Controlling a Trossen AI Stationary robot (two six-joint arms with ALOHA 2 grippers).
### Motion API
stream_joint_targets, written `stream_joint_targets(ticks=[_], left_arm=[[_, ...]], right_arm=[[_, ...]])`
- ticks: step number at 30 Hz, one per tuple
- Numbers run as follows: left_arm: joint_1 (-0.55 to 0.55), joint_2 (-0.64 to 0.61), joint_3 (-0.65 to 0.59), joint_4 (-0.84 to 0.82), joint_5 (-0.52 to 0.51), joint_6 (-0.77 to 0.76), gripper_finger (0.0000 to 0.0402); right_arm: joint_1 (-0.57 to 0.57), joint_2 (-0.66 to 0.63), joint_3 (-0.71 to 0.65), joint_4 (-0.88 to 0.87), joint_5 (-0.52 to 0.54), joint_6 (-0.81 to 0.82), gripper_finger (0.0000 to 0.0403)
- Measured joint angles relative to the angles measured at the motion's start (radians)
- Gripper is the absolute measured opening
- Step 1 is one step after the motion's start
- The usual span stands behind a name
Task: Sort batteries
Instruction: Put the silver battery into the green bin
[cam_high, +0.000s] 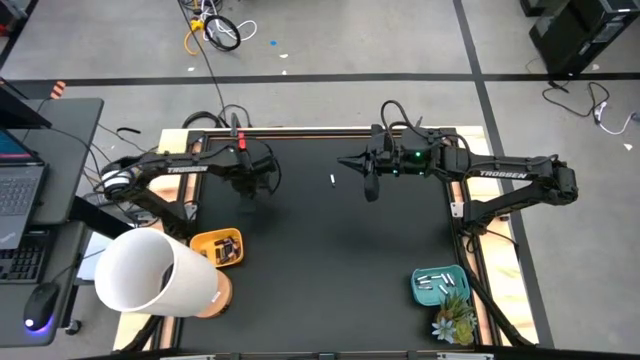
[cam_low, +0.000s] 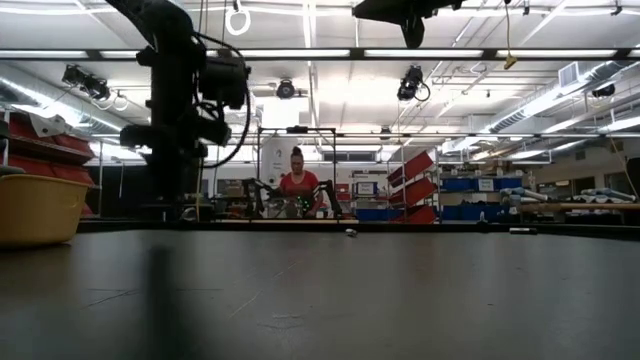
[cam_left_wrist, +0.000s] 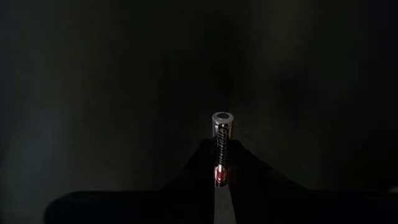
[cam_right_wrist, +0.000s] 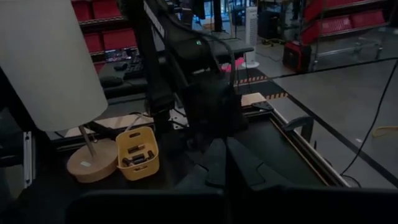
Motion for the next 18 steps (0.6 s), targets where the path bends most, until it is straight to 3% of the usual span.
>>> stream_joint_targets(ticks=[6,11,18], left_arm=[[-0.001,-0.060,0.078,0.077,0.102,-0.101,0.0031],[-0.001,-0.076,0.171,0.283,0.206,-0.203,0.0031],[-0.001,-0.075,0.276,0.582,0.215,-0.343,0.0031]], right_arm=[[-0.002,0.000,0.000,-0.046,0.000,0.038,0.0002],[-0.006,0.000,0.000,-0.057,0.000,-0.007,0.0024],[-0.053,0.000,0.000,0.036,-0.091,0.001,0.0081]])
